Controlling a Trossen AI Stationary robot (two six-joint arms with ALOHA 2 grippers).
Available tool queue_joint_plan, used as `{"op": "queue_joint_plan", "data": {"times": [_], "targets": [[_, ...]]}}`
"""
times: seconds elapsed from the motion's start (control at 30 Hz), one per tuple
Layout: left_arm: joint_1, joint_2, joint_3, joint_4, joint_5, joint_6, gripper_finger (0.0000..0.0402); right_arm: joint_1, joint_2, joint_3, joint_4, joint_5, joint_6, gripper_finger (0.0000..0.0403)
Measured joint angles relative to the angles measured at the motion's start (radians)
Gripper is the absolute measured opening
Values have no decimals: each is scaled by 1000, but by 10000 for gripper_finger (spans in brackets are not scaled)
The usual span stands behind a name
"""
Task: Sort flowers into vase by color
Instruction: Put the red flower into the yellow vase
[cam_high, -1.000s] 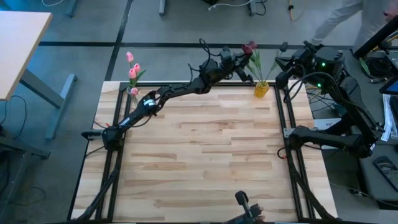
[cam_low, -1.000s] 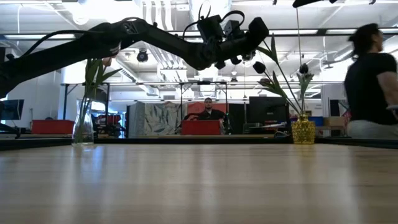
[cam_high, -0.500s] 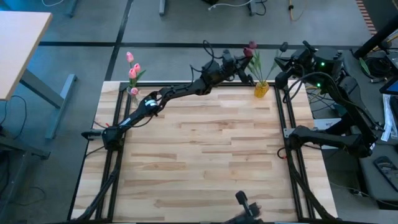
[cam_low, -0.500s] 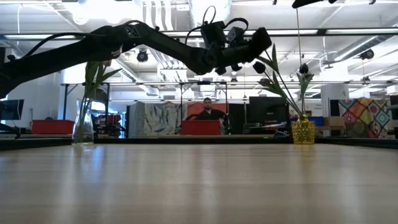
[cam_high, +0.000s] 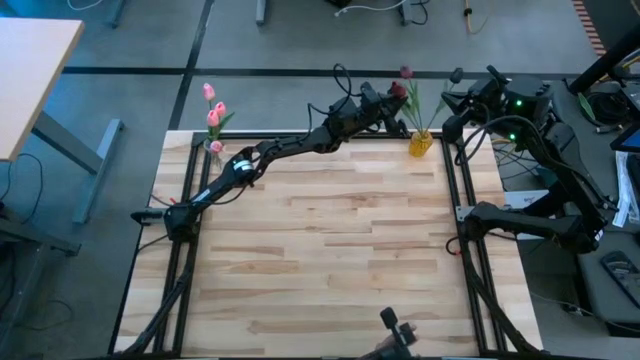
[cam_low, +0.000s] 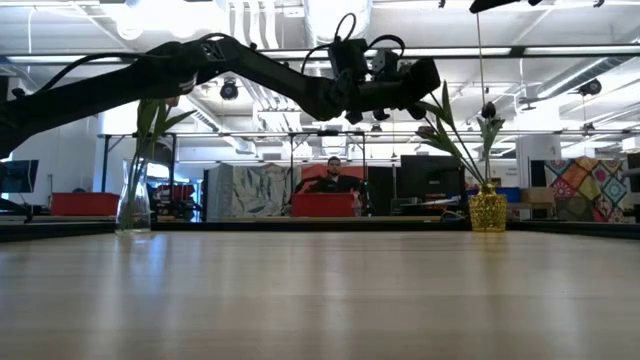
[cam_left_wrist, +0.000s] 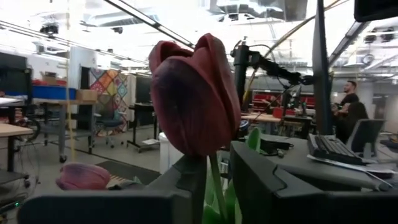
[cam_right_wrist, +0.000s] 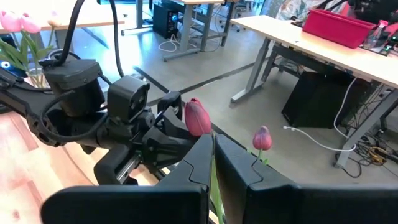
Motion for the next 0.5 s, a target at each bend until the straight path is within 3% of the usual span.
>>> {"op": "queue_joint_plan", "data": {"times": [0.5], "targets": [[4,-45,0,-115,75,-39,130,0,0,0,0,-1,0,13]]}}
